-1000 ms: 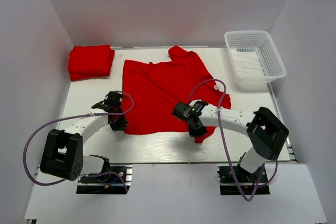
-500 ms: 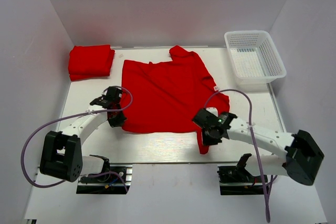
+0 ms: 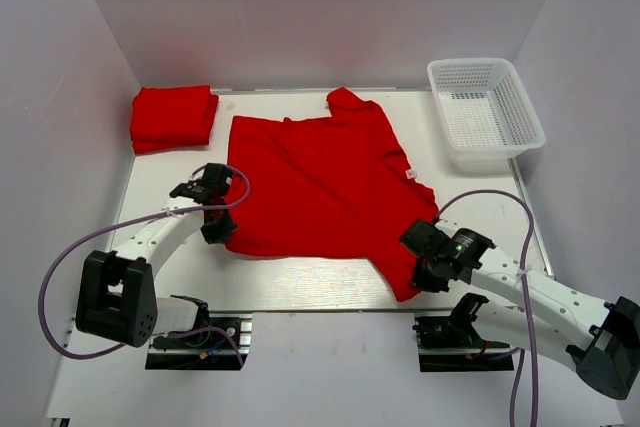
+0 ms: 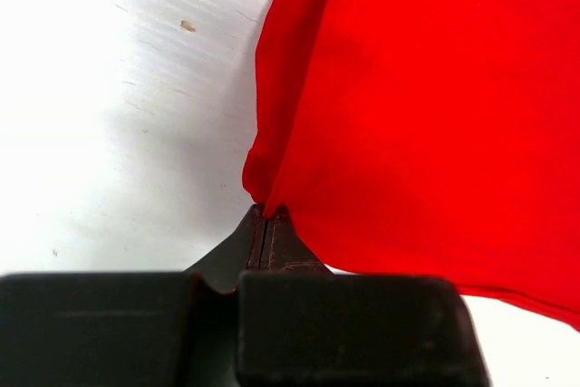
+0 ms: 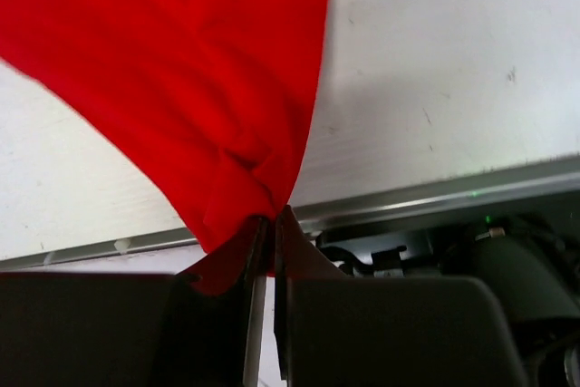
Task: Fold and stack the t-shirts
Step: Flatten out the tshirt
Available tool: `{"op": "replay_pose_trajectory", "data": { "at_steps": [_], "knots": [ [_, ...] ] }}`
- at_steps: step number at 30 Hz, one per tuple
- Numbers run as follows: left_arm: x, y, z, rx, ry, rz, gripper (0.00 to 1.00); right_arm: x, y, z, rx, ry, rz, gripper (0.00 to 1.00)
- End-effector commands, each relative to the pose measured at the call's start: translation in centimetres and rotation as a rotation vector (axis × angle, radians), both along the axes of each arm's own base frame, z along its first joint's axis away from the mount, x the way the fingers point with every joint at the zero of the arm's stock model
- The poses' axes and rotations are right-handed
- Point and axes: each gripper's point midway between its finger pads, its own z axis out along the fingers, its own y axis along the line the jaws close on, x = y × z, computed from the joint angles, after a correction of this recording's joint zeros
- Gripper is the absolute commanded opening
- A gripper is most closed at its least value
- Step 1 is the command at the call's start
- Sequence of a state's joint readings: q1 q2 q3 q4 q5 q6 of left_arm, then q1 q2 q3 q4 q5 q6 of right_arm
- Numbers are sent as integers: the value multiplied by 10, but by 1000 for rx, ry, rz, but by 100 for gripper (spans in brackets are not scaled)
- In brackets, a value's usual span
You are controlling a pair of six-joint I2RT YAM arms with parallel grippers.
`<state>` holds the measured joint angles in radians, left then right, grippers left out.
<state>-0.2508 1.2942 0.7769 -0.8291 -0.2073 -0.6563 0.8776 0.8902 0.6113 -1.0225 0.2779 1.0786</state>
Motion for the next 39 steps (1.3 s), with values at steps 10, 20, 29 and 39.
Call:
{"op": "replay_pose_trajectory", "data": {
  "at_steps": [10, 20, 29, 39],
  "knots": [
    [22, -11, 42, -67, -132, -28, 0, 23, 11, 39, 31, -66, -85, 0],
    [130, -27, 177, -51, -480, -123, 0, 156, -12, 184, -181, -663, -180, 0],
    [245, -30, 390, 73, -885, -224, 0, 293, -14, 407, -198, -1219, -261, 0],
    [105, -3, 590, 155, -1531, -305, 0, 206, -89, 596, -280, -1620, -363, 0]
  ]
}}
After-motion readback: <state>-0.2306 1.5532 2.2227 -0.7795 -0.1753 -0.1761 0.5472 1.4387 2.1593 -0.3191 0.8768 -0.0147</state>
